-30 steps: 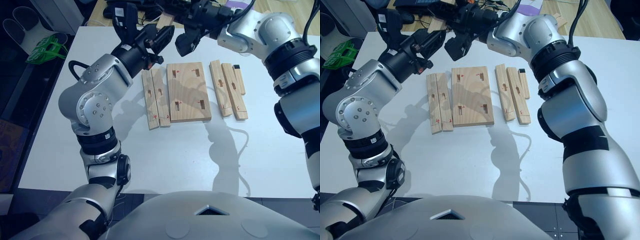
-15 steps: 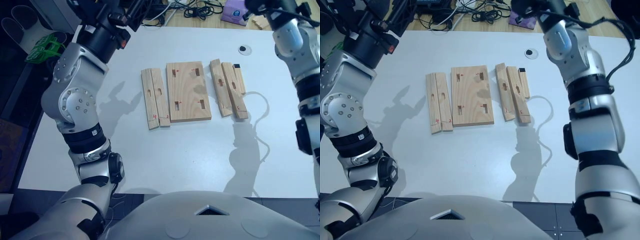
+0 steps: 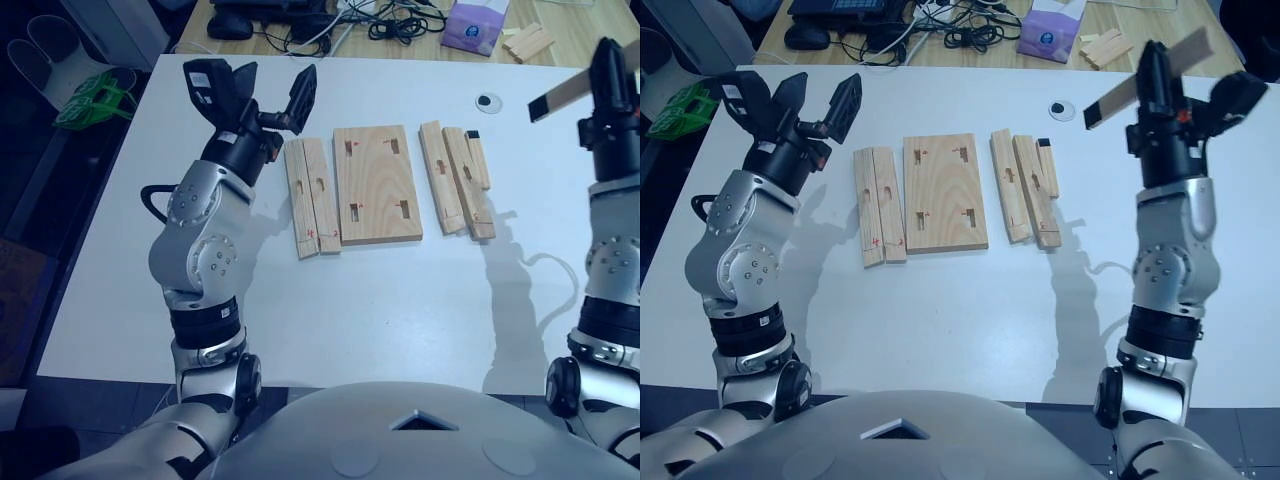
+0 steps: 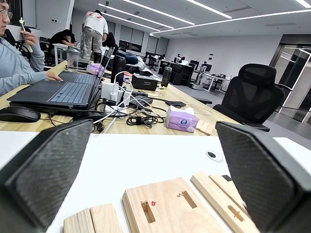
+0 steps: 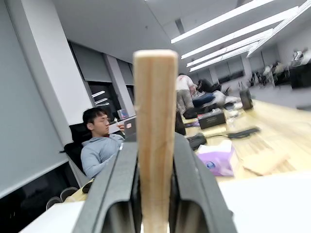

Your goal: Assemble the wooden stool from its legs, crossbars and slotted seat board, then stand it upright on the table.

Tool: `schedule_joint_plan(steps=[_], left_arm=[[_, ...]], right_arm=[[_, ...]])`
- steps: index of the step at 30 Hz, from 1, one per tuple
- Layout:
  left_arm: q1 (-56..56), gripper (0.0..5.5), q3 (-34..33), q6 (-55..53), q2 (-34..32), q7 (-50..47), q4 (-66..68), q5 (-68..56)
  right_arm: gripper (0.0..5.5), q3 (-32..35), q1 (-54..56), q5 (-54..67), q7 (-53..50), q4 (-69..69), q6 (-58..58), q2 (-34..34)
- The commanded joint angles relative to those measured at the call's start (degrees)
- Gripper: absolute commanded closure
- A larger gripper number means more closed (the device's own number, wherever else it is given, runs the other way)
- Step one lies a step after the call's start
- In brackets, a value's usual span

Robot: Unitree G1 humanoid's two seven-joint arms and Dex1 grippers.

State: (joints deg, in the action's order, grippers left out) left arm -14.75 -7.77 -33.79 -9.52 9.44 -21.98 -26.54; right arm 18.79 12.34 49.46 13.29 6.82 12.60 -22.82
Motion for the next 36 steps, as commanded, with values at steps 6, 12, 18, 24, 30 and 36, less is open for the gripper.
schedule_joint_plan(steps=[6, 12, 18, 24, 30, 36], left_arm=[[1.0, 0.84, 0.6, 2.8, 2.6, -2.7, 0.7, 1.6], [0.7, 0.84, 1.1, 3.4, 3.2, -3.1, 1.5, 2.1], [0.6, 0.84, 1.4, 4.0, 3.7, -3.4, 2.2, 2.3], [-0.7, 0.84, 1.7, 4.2, 3.8, -3.0, 3.5, 2.6], [-1.4, 0.84, 1.9, 4.2, 3.9, -2.7, 3.8, 2.7], [-1.5, 0.84, 2.0, 4.4, 4.5, -3.1, 3.8, 2.6]], right_arm=[[5.12, 11.3, 2.8, 8.0, 11.3, -14.4, 8.8, -6.0], [5.12, 8.3, 5.4, 5.5, 13.1, -17.9, 7.9, 0.5], [5.12, 7.5, 5.4, 2.6, 13.8, -20.5, 6.0, 5.2], [5.12, 6.1, 9.6, -2.1, 15.4, -28.4, 2.7, 7.4], [5.12, 4.9, 10.6, -7.8, 17.6, -36.7, -1.2, 8.2], [5.12, 4.9, 11.4, -11.8, 19.9, -44.3, -5.1, 8.5]])
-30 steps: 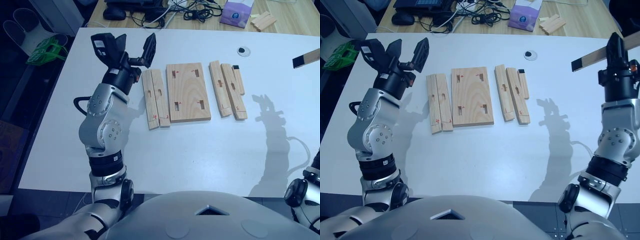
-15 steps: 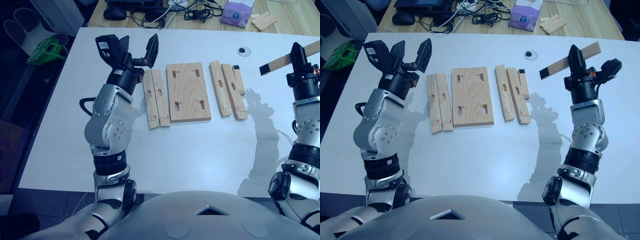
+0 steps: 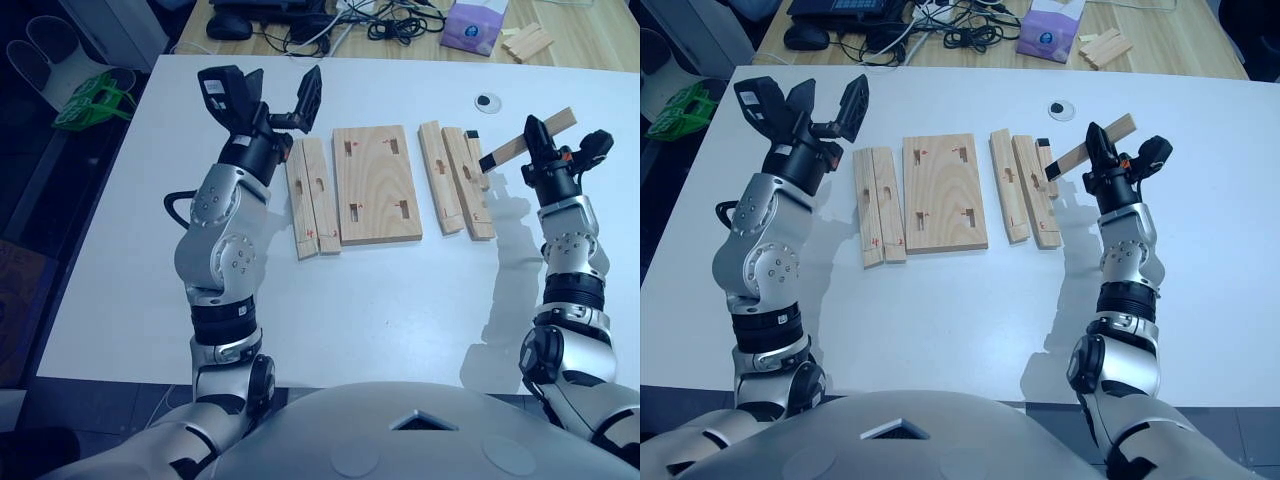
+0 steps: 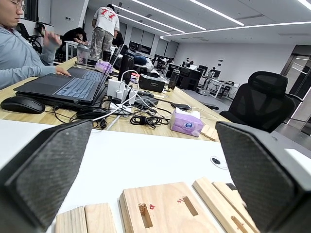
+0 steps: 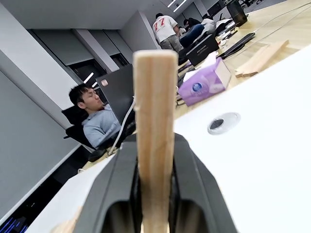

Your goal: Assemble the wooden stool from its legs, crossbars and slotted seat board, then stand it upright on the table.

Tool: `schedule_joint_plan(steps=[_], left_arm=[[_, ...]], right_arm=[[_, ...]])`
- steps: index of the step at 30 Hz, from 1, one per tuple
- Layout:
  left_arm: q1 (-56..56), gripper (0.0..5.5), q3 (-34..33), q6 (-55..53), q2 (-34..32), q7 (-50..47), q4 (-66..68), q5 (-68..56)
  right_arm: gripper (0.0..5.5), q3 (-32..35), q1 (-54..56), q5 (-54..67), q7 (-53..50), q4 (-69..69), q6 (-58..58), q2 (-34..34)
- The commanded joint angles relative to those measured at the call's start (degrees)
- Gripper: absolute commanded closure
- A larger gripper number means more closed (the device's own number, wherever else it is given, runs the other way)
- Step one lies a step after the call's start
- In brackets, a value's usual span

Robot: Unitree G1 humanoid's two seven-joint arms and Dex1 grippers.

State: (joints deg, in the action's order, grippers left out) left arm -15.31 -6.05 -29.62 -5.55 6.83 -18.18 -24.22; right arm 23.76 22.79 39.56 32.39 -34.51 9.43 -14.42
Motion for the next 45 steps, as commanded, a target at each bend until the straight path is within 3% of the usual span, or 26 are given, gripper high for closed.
schedule_joint_plan(steps=[1, 15, 29, 39, 45], left_arm=[[-0.9, 0.84, 0.3, 0.3, 0.5, -0.4, 0.1, 0.3], [-1.4, 0.84, 0.3, 0.3, 1.0, -0.2, 0.5, 0.4], [-1.7, 0.84, 0.6, -0.1, 1.0, 0.2, 0.8, 0.1], [-1.6, 0.84, 0.7, 0.1, 1.0, 0.2, 1.1, 0.2], [-1.4, 0.84, 0.6, 0.4, 1.2, 0.1, 1.3, 0.3]], right_arm=[[5.12, 0.0, 1.3, -2.3, 1.1, -3.8, -2.4, 0.3], [5.12, 0.9, 4.6, -3.1, 2.9, -7.6, -4.0, 2.0], [5.12, 1.9, 8.3, -7.6, 3.6, -20.1, -10.9, 0.6], [5.12, -4.4, 4.7, -15.5, 3.5, -16.2, -17.1, 1.3], [5.12, -10.5, 1.4, -23.9, -1.6, -15.4, -24.1, 2.8]])
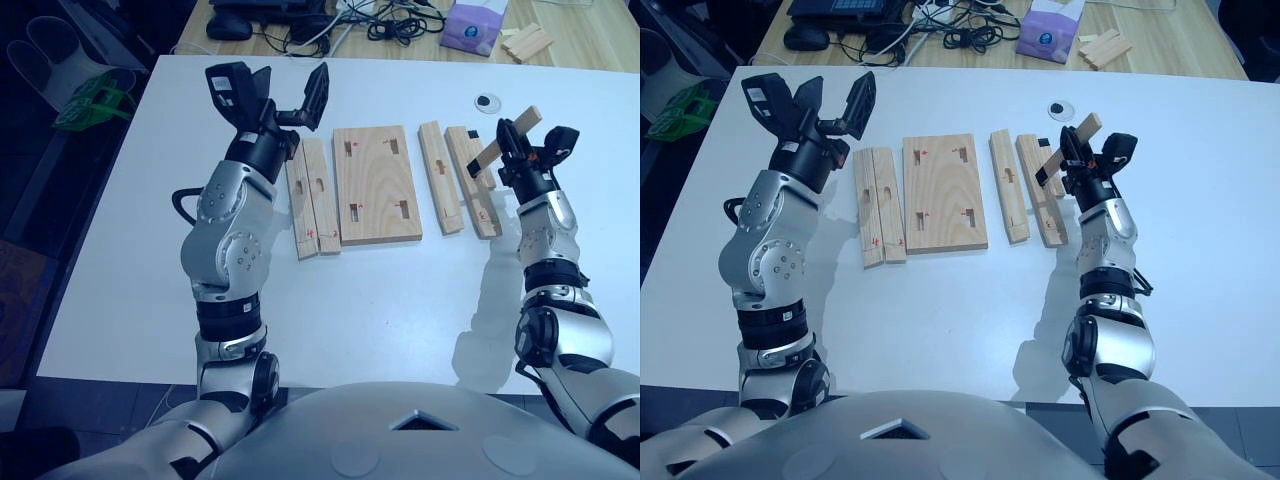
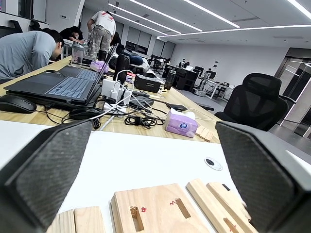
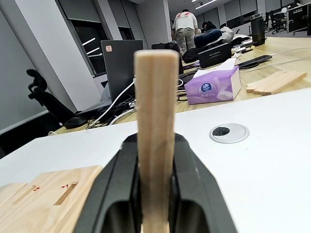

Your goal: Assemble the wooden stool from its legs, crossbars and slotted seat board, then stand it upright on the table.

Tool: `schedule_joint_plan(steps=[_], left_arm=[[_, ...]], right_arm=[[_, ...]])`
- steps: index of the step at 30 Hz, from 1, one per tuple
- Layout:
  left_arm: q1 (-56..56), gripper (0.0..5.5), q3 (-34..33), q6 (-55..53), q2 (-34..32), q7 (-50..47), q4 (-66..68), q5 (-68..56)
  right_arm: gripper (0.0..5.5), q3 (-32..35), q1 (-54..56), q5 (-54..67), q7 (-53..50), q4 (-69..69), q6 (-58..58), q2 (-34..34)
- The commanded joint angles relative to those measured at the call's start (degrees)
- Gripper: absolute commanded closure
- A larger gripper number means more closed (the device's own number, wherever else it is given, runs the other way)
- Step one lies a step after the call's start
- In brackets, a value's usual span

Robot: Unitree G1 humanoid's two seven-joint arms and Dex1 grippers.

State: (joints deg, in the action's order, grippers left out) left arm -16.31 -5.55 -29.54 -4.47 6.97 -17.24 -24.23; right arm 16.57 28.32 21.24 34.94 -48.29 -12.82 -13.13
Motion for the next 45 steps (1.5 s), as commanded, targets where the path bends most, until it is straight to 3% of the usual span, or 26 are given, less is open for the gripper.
schedule_joint_plan(steps=[1, 12, 26, 32, 38, 43, 45], left_arm=[[-0.3, 0.84, 0.1, 0.4, 0.2, -0.1, 0.4, 0.4], [-1.0, 0.84, 0.0, 0.0, -0.5, 0.5, 0.9, 0.1], [-1.4, 0.84, 0.2, 1.1, -0.5, 1.1, 2.5, 0.9], [-0.6, 0.84, 0.6, 2.5, -0.1, 1.5, 4.3, 1.6], [0.3, 0.84, 1.2, 3.5, 0.4, 1.6, 5.2, 1.9], [1.9, 0.84, 2.0, 5.2, 0.3, 2.1, 6.2, 2.9], [2.1, 0.84, 2.2, 5.4, 0.5, 2.1, 6.3, 3.2]], right_arm=[[5.12, -4.2, -4.7, -6.9, -5.3, -1.8, -3.1, 1.7], [5.12, -11.3, -9.0, -16.7, -14.4, -10.2, -12.3, 4.2], [5.12, -8.0, -5.9, -12.7, -16.2, -9.7, -15.2, 2.8], [3.87, -7.2, -3.8, -11.5, -15.8, -4.2, -13.7, 2.3], [2.84, -6.0, -2.5, -9.6, -17.1, 8.8, -10.0, 2.4], [2.84, -4.9, 5.4, -4.3, -23.2, 42.1, 6.4, -0.3], [2.84, -4.6, 10.3, -4.9, -26.0, 49.1, 13.7, -2.9]])
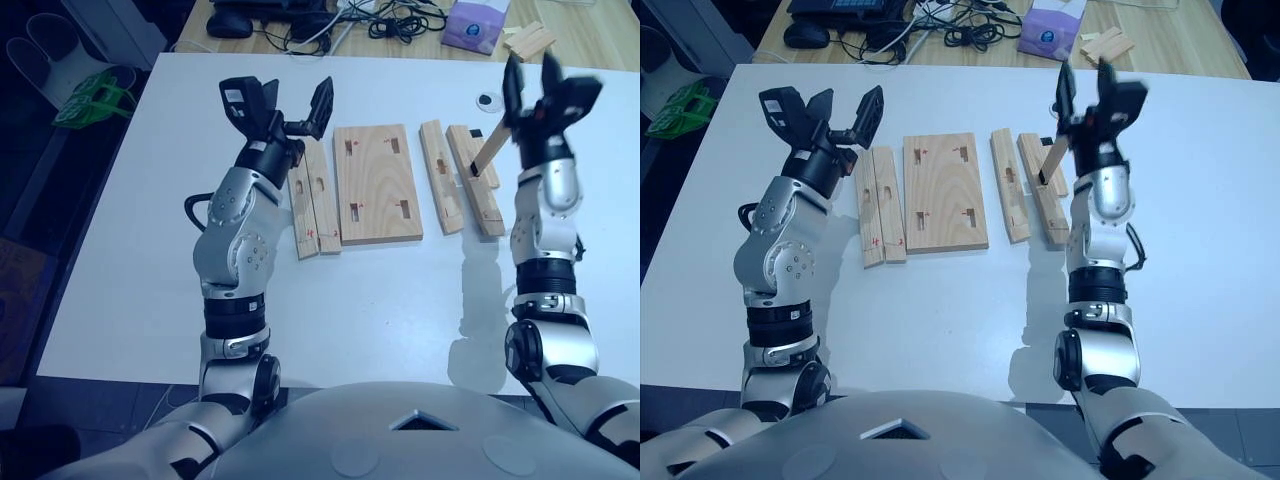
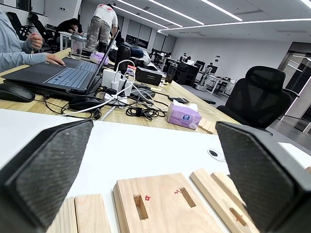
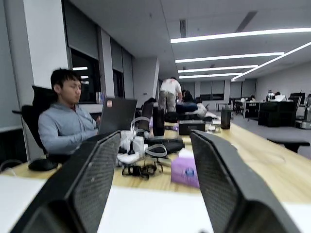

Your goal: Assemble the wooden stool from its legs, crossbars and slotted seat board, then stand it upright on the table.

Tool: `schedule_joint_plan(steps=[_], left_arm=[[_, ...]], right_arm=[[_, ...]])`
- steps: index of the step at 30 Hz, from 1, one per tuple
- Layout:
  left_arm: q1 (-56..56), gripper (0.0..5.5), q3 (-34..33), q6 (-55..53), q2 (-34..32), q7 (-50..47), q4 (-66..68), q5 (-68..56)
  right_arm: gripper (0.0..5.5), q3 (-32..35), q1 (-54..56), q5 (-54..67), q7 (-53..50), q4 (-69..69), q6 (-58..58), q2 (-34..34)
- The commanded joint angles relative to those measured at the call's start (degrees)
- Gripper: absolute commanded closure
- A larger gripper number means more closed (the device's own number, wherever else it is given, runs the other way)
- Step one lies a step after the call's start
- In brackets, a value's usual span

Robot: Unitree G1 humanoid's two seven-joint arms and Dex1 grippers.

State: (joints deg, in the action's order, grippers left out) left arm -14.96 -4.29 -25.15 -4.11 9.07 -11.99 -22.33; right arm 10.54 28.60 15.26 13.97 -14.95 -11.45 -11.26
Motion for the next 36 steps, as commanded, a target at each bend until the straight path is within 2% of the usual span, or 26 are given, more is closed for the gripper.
schedule_joint_plan(steps=[1, 5, 7, 9, 12, 15, 17, 22, 26, 31, 36], left_arm=[[0.7, 0.84, 1.0, 1.1, 0.3, 0.1, 1.1, 1.5], [1.0, 0.84, 1.3, 1.8, 0.8, -0.1, 1.2, 1.9], [0.9, 0.84, 1.4, 1.9, 1.0, -0.1, 1.2, 2.0], [1.1, 0.84, 1.5, 1.7, 1.1, -0.2, 0.8, 2.0], [1.5, 0.84, 1.4, 1.5, 1.1, -0.2, 0.1, 1.8], [1.1, 0.84, 1.0, 1.4, 1.1, -0.6, -0.2, 1.7], [0.6, 0.84, 0.6, 1.5, 1.1, -0.6, 0.3, 1.6], [0.6, 0.84, 0.9, 1.8, 1.8, -0.7, 0.6, 1.7], [0.8, 0.84, 1.1, 2.2, 1.8, -0.1, 2.0, 2.0], [2.0, 0.84, 1.8, 3.3, 1.7, 0.6, 4.0, 3.1], [2.3, 0.84, 1.7, 3.9, 1.7, 0.9, 4.5, 3.3]], right_arm=[[2.84, 1.3, 12.0, 0.8, -6.0, 18.5, 15.9, -6.0], [2.84, 1.0, 18.7, 1.6, -9.9, 22.8, 34.4, -9.5], [2.84, 0.5, 18.6, 2.0, -10.2, 21.4, 41.7, -9.8], [2.84, -0.3, 13.6, 1.1, -9.9, 14.2, 46.0, -8.6], [2.84, -3.1, 6.0, -1.4, -7.9, 1.9, 46.4, -6.9], [2.84, -6.4, -1.1, -5.6, -7.0, -12.1, 41.1, -5.3], [2.84, -6.9, -3.2, -7.0, -6.8, -16.3, 38.0, -4.8], [2.84, -4.7, 0.1, -6.1, -7.4, -13.4, 32.0, -4.1], [2.84, -1.5, 2.0, -2.8, -6.5, -6.0, 27.7, -2.9], [2.84, 0.6, 4.4, 1.9, -8.2, 12.5, 34.5, -2.4], [2.84, -2.4, 1.0, 1.9, -9.3, 27.3, 41.6, -2.5]])
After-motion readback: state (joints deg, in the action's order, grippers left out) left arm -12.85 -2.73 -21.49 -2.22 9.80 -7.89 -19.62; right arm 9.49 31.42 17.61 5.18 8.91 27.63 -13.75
